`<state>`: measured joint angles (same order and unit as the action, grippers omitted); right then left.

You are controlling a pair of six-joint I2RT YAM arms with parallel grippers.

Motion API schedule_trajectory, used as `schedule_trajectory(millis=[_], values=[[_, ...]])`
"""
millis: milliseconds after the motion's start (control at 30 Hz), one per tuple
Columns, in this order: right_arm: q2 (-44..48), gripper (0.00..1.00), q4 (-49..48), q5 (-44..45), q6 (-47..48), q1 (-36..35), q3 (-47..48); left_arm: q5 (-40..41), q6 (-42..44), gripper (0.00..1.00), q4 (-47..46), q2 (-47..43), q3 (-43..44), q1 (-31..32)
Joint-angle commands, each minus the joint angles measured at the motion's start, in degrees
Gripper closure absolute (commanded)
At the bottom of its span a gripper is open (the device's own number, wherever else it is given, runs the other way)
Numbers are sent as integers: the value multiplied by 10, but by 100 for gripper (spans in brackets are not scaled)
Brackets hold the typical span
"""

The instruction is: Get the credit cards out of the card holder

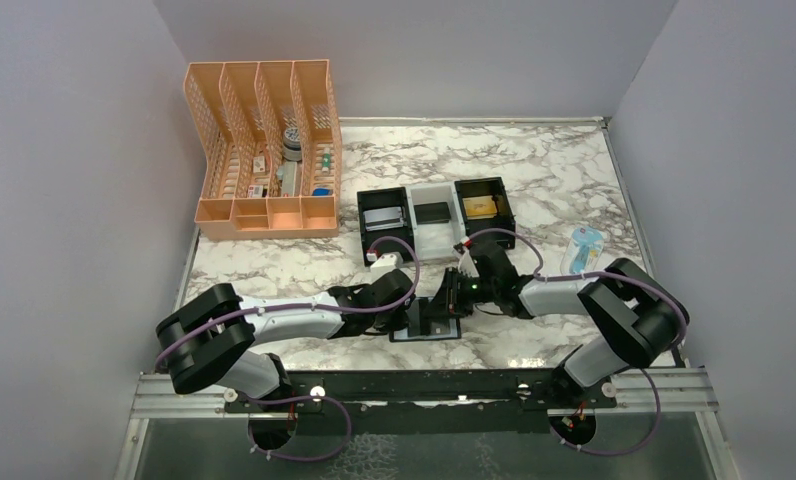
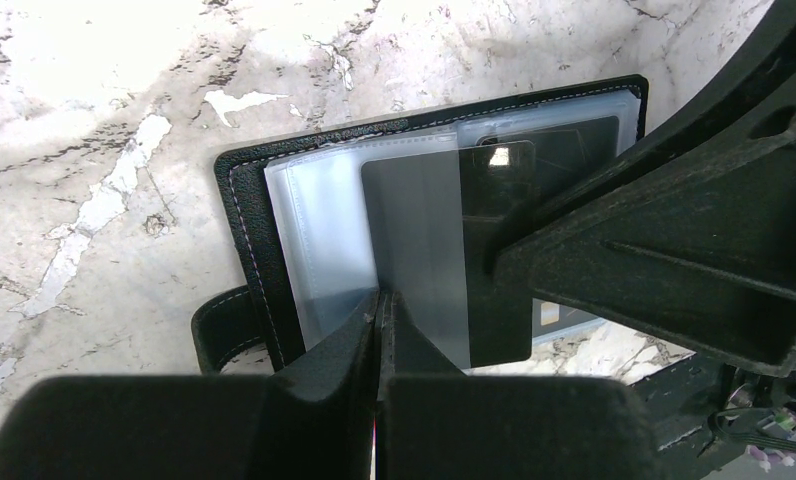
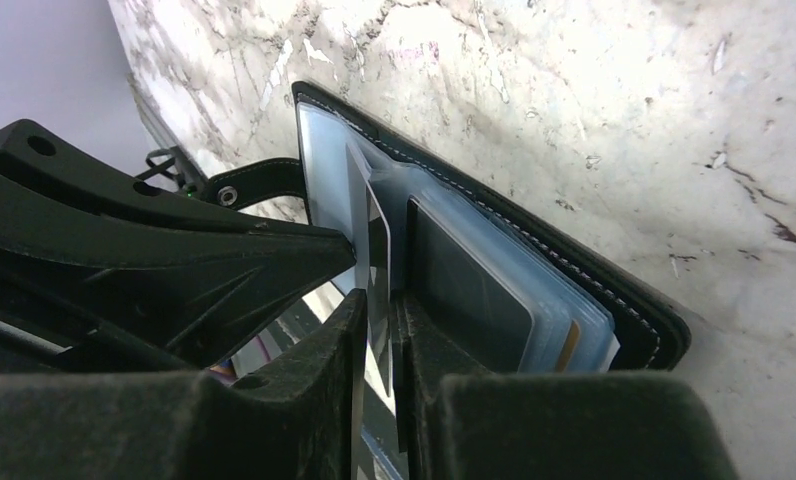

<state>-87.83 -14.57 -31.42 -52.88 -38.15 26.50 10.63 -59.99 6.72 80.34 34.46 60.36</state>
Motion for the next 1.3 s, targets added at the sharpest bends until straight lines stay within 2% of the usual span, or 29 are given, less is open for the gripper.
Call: schedule_trajectory(millis=[0, 200, 367, 433, 633, 800, 933, 1067, 1167, 1233, 1267], values=[[-28, 86, -60, -25, -38, 1, -22, 16, -5, 100, 26, 1, -17, -2], [-15, 99, -65, -16, -39, 6, -27, 18, -11, 100, 26, -2, -21, -2], [-5, 99, -32, -14, -14, 22, -23, 20, -15, 100, 17, -1, -27, -2], [-4, 97, -26, -14, -11, 22, -24, 15, -11, 100, 12, -1, -25, -2], [-2, 80, -27, -9, -14, 21, -27, 11, -15, 100, 0, -7, -30, -2], [-21, 84, -42, -15, -23, 22, -29, 10, -14, 100, 1, -10, -31, -2], [-37, 84, -94, -28, -51, 22, -44, 11, -17, 100, 0, -14, -34, -2], [-33, 83, -65, -16, -29, 21, -25, 5, -21, 100, -10, -15, -41, -2], [-34, 88, -68, -18, -24, 21, -22, 4, -20, 100, -9, -14, -42, -2], [-39, 98, -76, -26, -26, 21, -21, 5, -21, 100, -7, -15, -42, -2], [-36, 99, -77, -19, -29, 21, -23, 6, -22, 100, -7, -16, -42, -2]])
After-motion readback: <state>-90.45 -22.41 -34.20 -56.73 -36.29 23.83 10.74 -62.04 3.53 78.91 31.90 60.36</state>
